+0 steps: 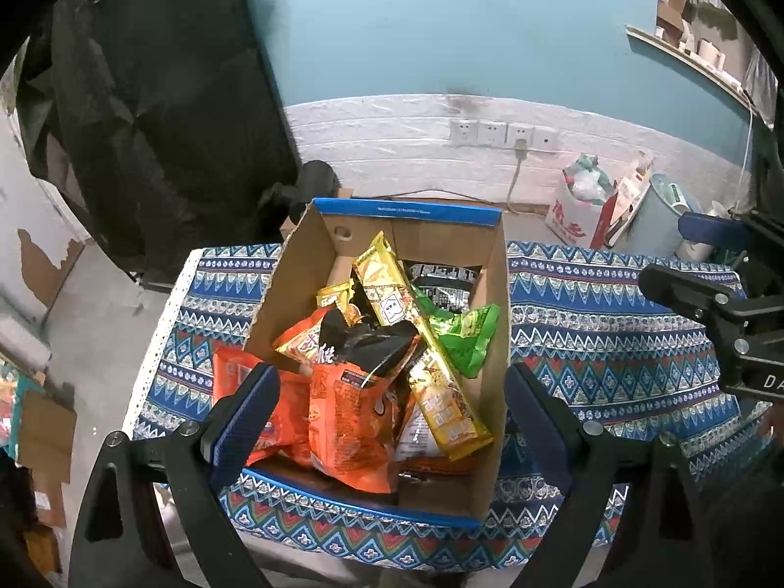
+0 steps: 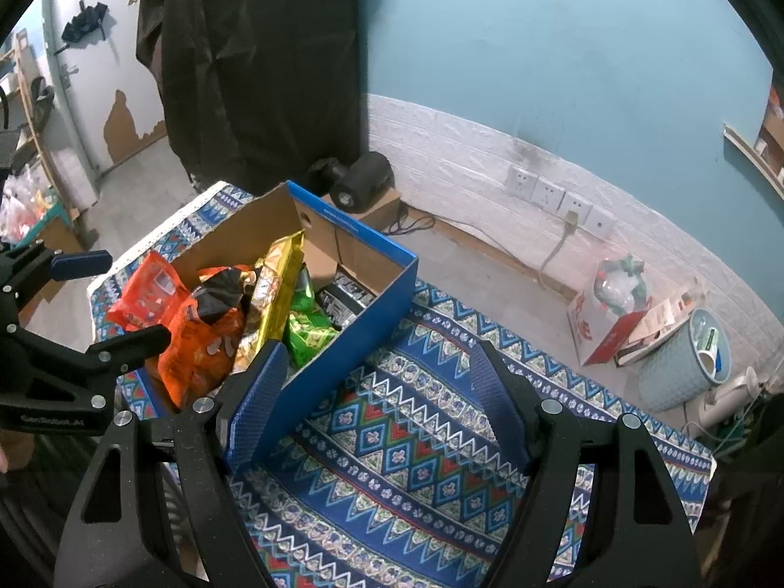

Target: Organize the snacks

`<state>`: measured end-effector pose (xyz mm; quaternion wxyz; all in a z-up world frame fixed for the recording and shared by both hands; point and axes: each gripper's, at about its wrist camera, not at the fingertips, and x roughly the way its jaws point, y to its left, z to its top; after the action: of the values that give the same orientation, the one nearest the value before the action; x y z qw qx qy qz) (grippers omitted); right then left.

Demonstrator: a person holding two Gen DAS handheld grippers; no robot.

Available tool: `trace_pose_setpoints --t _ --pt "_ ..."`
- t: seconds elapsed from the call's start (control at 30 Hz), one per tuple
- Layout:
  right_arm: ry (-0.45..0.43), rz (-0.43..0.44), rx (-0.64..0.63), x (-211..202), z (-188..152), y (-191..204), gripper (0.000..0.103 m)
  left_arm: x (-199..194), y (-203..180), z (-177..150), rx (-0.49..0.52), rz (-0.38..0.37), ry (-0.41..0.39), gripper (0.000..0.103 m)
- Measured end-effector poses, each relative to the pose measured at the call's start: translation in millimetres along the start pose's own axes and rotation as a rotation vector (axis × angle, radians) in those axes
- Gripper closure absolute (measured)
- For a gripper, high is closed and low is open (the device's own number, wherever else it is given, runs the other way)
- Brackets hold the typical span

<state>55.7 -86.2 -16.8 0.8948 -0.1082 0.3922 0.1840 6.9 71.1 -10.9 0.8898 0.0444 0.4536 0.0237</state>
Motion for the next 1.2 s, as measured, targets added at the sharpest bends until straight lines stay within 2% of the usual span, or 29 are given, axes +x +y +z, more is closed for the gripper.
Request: trace_pose_setpoints --t 0.5,1.2 --pt "0.001 -0.001 -0.001 0.5 -0.4 -0.4 0.027 2.2 -3.5 -1.6 0.006 0.01 0.009 0.009" --pt "0.005 -0.001 -0.003 1.6 -1.9 -2.8 0.027 1.4 -9.6 -4.6 0.023 -0.018 0.02 0.009"
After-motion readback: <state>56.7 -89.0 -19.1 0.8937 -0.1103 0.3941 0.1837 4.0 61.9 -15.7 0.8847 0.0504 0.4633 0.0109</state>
